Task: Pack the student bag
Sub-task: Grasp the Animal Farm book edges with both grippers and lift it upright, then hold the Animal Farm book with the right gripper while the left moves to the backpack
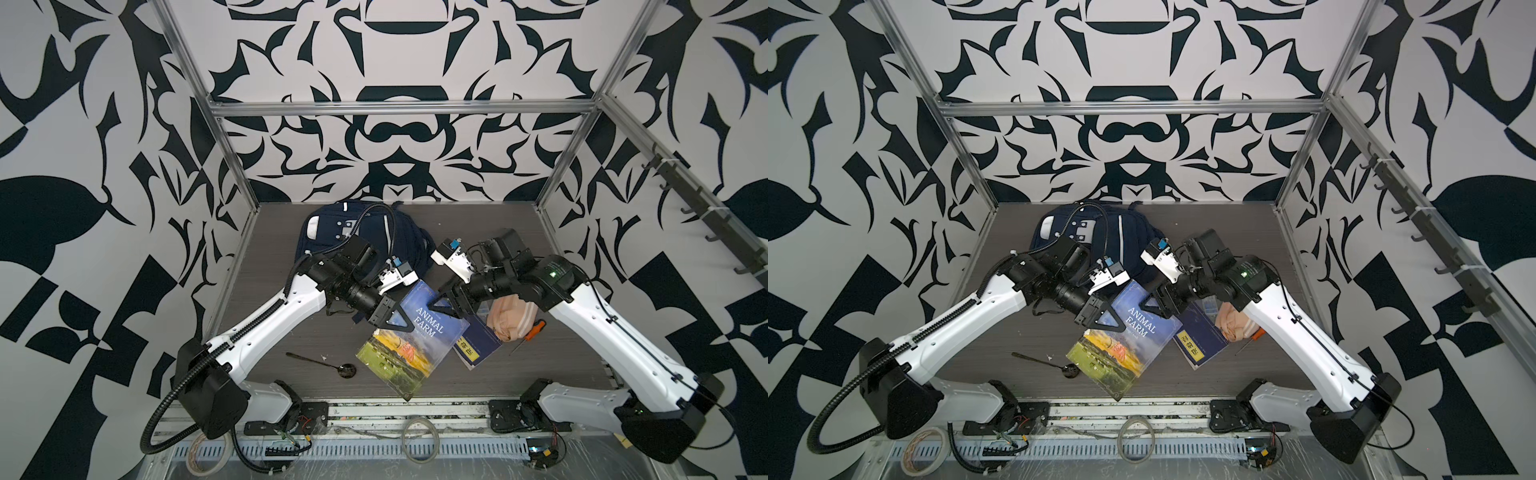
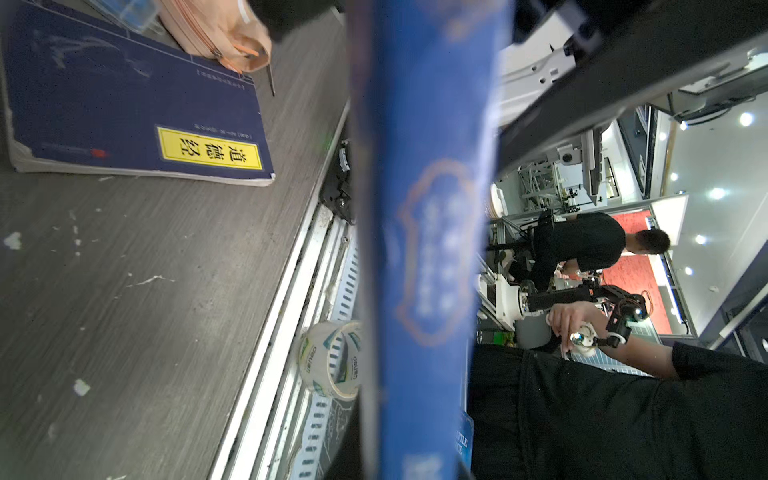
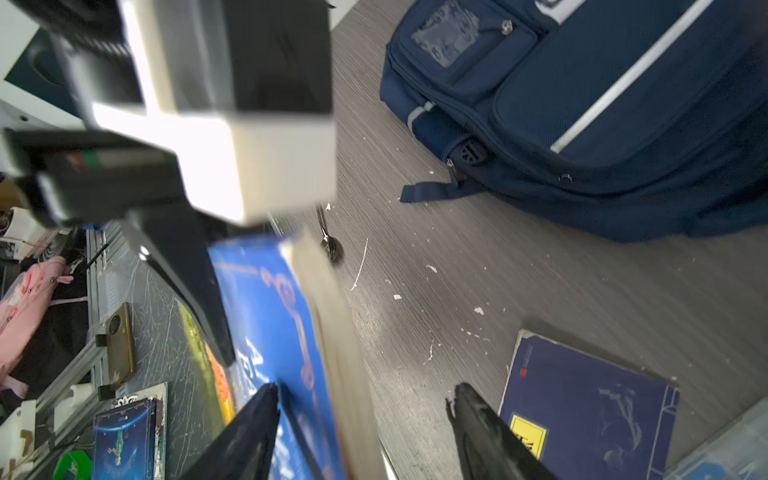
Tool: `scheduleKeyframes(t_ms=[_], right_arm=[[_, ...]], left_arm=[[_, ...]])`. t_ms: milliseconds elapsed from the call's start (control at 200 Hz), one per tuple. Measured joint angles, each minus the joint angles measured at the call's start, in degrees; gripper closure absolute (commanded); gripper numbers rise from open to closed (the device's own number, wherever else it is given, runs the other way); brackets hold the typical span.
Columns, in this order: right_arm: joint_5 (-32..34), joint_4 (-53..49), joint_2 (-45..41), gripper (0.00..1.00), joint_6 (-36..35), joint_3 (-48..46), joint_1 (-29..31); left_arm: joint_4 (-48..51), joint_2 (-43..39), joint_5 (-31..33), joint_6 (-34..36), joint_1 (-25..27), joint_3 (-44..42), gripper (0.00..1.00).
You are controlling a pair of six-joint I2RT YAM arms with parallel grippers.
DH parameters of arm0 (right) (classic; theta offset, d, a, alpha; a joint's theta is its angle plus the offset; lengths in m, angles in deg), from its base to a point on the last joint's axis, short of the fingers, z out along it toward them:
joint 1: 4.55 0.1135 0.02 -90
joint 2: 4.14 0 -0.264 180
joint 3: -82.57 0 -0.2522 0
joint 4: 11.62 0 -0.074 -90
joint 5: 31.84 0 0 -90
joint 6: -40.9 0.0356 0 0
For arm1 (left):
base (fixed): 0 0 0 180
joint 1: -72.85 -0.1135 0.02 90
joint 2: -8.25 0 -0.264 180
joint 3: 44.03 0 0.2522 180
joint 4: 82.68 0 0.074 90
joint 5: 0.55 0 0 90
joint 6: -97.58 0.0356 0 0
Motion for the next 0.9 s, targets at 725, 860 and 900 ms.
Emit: scheduleKeyframes(t_ms=[725,860,900], right_arm=[[-17.9,3.45,0.48,0.63,2.69,-8.0,-1.33],[-19.82,5.18,-0.42,0.84,4.42,-8.98,-1.64],[-20.31,5.38,-0.52,0.93,4.33,-9.09,-1.73]], left_arm=[[0.96,1.25,-1.25,-0.02,0.55,2.29,1.0],[1.27,2.08,-0.81,0.0,0.57,2.89,1.0],[1.25,2.16,-0.26,0.2,0.57,2.91,1.0]])
